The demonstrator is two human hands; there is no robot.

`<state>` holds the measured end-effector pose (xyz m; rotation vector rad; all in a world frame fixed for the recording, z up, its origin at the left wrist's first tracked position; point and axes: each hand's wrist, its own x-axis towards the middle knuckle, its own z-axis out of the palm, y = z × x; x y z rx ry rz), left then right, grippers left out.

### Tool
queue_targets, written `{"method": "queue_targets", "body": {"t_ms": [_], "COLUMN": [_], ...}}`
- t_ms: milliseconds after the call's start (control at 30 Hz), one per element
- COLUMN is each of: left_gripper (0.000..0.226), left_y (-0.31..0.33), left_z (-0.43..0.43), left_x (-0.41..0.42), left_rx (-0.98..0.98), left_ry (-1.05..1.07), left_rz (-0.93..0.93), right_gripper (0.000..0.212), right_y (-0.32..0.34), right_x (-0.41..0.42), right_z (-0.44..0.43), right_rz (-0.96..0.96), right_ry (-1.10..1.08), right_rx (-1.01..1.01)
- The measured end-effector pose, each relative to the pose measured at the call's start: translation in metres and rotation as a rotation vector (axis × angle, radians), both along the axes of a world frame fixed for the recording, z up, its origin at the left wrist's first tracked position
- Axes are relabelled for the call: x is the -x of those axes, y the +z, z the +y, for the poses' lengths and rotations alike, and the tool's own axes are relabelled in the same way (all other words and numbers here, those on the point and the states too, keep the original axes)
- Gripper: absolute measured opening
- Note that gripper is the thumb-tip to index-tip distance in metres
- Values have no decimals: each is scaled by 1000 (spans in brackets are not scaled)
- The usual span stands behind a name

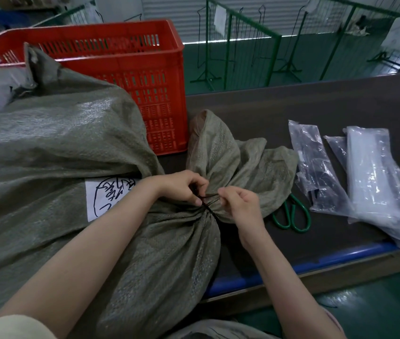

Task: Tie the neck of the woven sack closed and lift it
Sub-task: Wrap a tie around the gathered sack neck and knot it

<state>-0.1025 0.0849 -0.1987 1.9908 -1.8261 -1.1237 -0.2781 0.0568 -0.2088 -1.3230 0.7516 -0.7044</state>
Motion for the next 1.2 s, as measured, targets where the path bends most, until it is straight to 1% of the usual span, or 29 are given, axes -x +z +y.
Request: {"method": "queue_targets", "body": {"t_ms": [100,200,300,367,400,467,500,533,567,600,667,767,833,933,1033,1200], "left_gripper": [18,25,26,22,18,10,10,13,15,17,20,20,14,22,28,23], "left_y": [-2,-5,-9,-10,-10,-9,-8,-7,-6,-5,-4,-8,-13,-16,-17,-21], "left_z": [3,1,-1,-1,-1,-1,-1,-1,-1,-1,-1,-2,-4,-5,-6,-8], "left_x": [-3,-5,-10,-11,-10,-8,-7,-5,-4,-4,-3,-5,-5,-7,-8,-9], "left_rx": [-29,-44,-48,-65,-66,-42,-29,-18,-7,1,5,-33,-64,-67,-71,-101], "left_ry": [4,4,19,11,0,-27,-37,-42,-46,-47,-55,-64,-73,-60,-23,10], "left_rz": [-133,-214,-278,-290,-289,-262,-253,-248,-240,-234,-232,-264,-297,-339,-323,-354], "right_gripper": [51,54,44,37,37,50,56,56,53,48,40,37,38,39,39,38], "right_y": [13,21,28,30,27,18,13,9,4,1,-2,-3,0,8,17,18], "right_x": [3,6,8,10,11,11,9,6,2,-4,-12,-20,-20,-17,-10,-4], "right_z": [-4,-2,-2,-12,-18,-27,-29,-28,-25,-21,-12,-4,0,1,-1,2], "right_rz": [-63,-138,-180,-157,-114,54,156,255,349,432,517,513,515,449,411,392], "right_ry": [-18,20,96,138,160,204,225,263,315,369,411,340,292,248,238,215], "right_rx": [26,20,-13,-102,-156,-266,-317,-357,-371,-341,-249,-222,-242,-271,-262,-254]}}
